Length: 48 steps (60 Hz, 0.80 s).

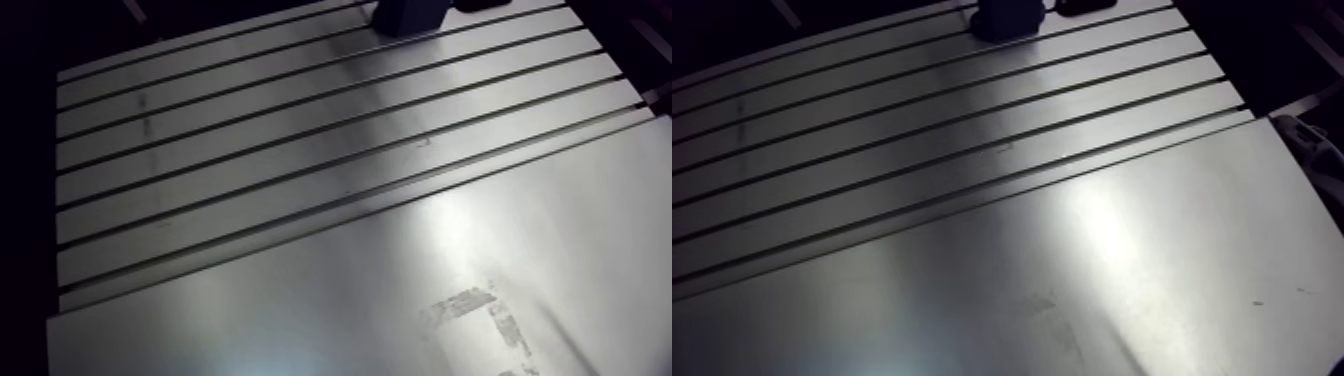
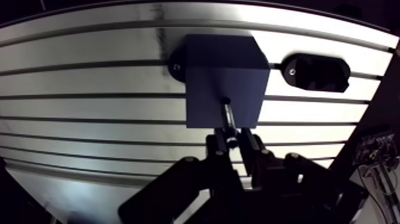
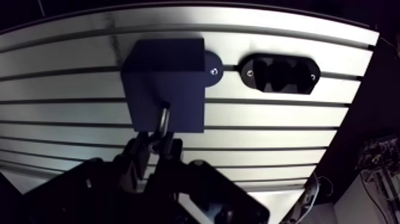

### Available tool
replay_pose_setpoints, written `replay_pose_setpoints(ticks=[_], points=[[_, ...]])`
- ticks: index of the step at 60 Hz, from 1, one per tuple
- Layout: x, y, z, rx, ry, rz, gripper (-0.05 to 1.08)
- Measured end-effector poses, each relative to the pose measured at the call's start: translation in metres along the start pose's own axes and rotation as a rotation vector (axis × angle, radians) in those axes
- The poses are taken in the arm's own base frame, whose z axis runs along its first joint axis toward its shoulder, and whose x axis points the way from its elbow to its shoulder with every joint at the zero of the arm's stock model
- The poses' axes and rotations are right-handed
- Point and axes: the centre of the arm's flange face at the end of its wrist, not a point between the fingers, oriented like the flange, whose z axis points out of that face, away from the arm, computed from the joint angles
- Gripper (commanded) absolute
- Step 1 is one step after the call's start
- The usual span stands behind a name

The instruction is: Pick up the M10 bolt and insert it into the hole until fully seated.

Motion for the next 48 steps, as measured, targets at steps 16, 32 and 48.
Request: replay_pose_setpoints(ticks=[16, 32, 48], points=[[0.0012, 0.0, 0.001, 0.0, 0.001, 0.0, 1.07], [0.0024, 0.0003, 0.0014, -0.002, 0.006, 0.0, 1.07], [0.0026, 0.0002, 0.0027, -0.002, 0.004, 0.0, 1.07]])
